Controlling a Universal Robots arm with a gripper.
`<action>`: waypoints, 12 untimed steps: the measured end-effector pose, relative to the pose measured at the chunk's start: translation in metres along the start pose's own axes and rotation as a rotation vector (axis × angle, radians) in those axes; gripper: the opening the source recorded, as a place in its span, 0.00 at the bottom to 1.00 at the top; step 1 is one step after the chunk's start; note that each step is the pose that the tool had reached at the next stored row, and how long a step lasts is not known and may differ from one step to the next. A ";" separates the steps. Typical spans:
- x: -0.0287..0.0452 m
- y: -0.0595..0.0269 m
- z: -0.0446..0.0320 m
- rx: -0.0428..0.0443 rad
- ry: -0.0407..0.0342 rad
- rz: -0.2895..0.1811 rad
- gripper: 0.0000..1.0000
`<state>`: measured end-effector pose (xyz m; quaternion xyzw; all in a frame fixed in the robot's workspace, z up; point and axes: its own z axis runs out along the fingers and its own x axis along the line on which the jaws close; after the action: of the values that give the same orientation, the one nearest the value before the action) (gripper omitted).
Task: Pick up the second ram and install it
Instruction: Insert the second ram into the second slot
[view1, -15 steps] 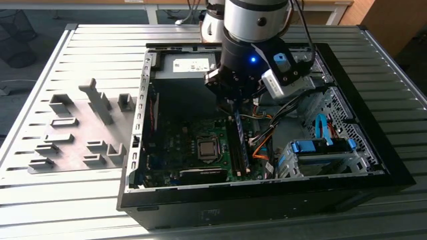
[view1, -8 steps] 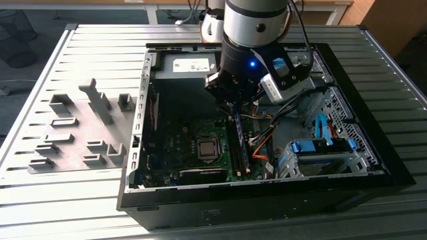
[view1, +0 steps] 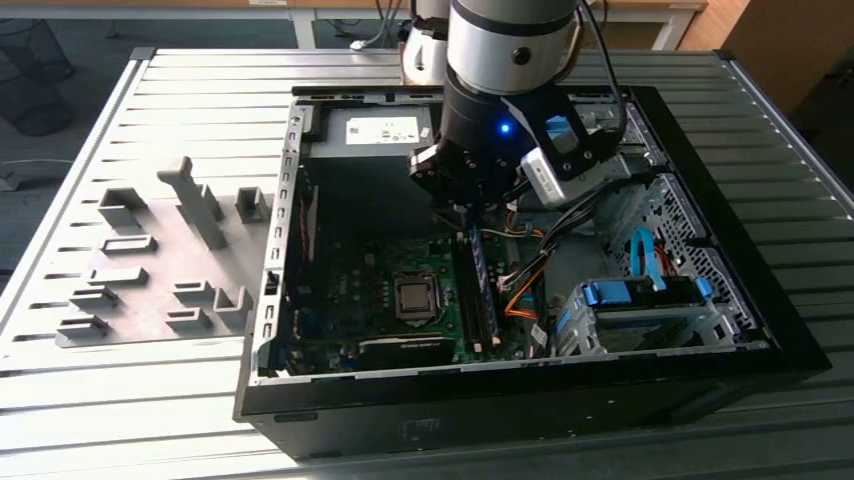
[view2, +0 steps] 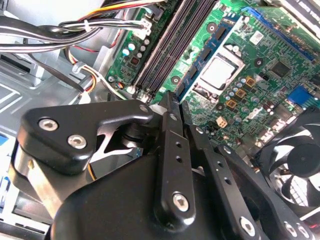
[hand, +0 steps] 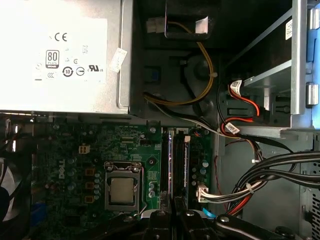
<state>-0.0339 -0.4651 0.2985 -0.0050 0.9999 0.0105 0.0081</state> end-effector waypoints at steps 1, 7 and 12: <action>0.0000 0.0000 0.0000 0.0000 0.0000 0.000 0.14; 0.0001 -0.0018 0.0078 -0.0001 -0.0002 0.006 0.14; 0.0003 -0.0020 0.0167 0.0003 -0.0004 0.020 0.14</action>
<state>-0.0339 -0.4668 0.2818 0.0050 0.9999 0.0105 0.0082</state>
